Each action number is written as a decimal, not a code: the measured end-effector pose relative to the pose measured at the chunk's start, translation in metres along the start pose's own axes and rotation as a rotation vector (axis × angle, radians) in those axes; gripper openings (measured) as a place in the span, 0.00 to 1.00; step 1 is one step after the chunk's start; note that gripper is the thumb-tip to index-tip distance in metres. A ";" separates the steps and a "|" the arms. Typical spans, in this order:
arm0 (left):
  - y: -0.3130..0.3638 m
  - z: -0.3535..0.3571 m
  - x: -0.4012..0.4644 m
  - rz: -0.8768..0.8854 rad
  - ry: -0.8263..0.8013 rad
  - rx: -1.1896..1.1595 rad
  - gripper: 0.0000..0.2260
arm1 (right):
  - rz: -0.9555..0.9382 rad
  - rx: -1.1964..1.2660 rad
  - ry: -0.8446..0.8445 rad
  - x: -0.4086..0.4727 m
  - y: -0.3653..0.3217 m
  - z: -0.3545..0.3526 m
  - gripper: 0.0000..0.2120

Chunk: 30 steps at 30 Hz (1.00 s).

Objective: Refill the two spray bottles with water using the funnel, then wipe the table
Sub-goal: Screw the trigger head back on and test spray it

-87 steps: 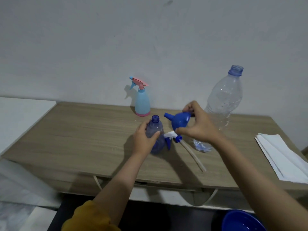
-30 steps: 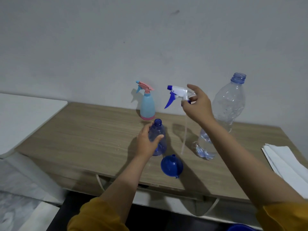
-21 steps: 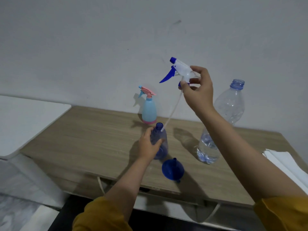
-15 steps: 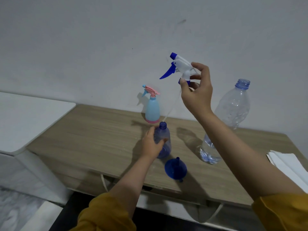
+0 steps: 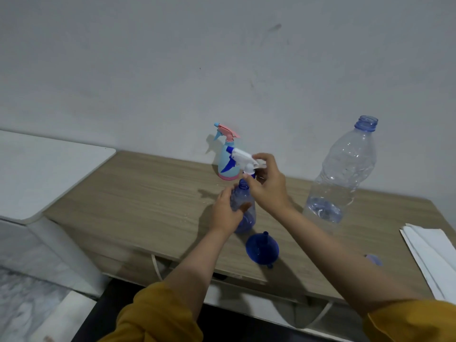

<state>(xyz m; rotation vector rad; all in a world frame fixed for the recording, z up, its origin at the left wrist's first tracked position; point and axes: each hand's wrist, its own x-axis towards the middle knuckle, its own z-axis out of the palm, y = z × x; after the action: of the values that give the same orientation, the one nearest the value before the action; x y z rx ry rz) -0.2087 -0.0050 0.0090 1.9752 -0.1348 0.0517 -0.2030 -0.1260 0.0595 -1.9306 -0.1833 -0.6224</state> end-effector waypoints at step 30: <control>0.002 0.003 -0.003 0.037 0.090 0.090 0.19 | 0.228 0.174 -0.036 -0.011 0.038 0.028 0.11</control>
<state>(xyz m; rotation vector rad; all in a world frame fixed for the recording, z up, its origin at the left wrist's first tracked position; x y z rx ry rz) -0.2115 -0.0079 0.0091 2.0566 -0.1118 0.1727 -0.1879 -0.1165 0.0140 -1.7638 -0.0370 -0.4071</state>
